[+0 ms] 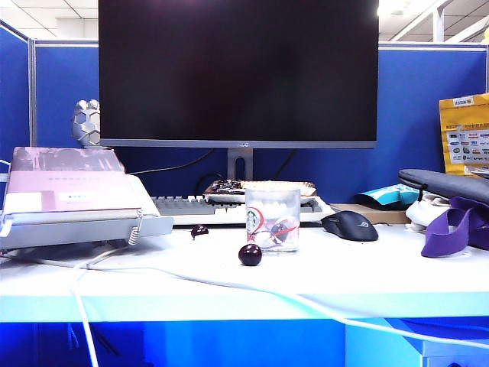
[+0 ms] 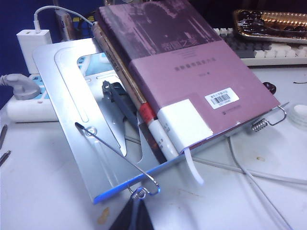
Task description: Pick up the cherry on the right side of the glass and put it inside the glass.
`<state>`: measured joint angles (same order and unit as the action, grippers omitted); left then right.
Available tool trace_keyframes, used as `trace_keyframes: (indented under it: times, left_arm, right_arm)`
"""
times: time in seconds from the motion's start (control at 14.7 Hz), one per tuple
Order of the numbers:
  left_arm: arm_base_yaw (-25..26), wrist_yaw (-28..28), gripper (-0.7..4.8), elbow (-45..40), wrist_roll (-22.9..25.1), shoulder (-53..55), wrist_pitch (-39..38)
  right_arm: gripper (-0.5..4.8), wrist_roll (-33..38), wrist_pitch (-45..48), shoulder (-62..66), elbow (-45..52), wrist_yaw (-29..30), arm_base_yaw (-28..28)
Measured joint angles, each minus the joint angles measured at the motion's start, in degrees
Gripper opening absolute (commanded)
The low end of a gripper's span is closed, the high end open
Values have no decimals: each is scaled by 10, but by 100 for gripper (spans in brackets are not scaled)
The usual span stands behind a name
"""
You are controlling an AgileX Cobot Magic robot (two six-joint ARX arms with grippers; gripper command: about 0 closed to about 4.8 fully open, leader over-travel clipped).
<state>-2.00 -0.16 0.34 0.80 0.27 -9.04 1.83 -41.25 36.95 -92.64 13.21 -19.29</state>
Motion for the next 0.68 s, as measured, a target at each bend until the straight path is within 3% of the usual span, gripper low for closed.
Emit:
trace_keyframes:
  times: [0.14, 0.2, 0.34, 0.41, 0.54, 0.68]
  left_arm:
    - [0, 0, -5, 0, 0, 0, 0]
    - [0, 0, -5, 0, 0, 0, 0]
    - [0, 0, -5, 0, 0, 0, 0]
    - [0, 0, -5, 0, 0, 0, 0]
    - [0, 0, -5, 0, 0, 0, 0]
    - [0, 0, -5, 0, 0, 0, 0]
  right_arm:
    - [-1, -2, -64, -46, 1, -17, -1]
    - [-1, -13, -83, -62, 8, -57, -1]
    - [-1, -64, -88, -102, 107, -108, -1]
    - [-1, -84, -24, -132, 217, -114, -1]
    - [-1, -91, 243, -202, 503, -117, 18]
    - [-1, -92, 398, -240, 658, -117, 38]
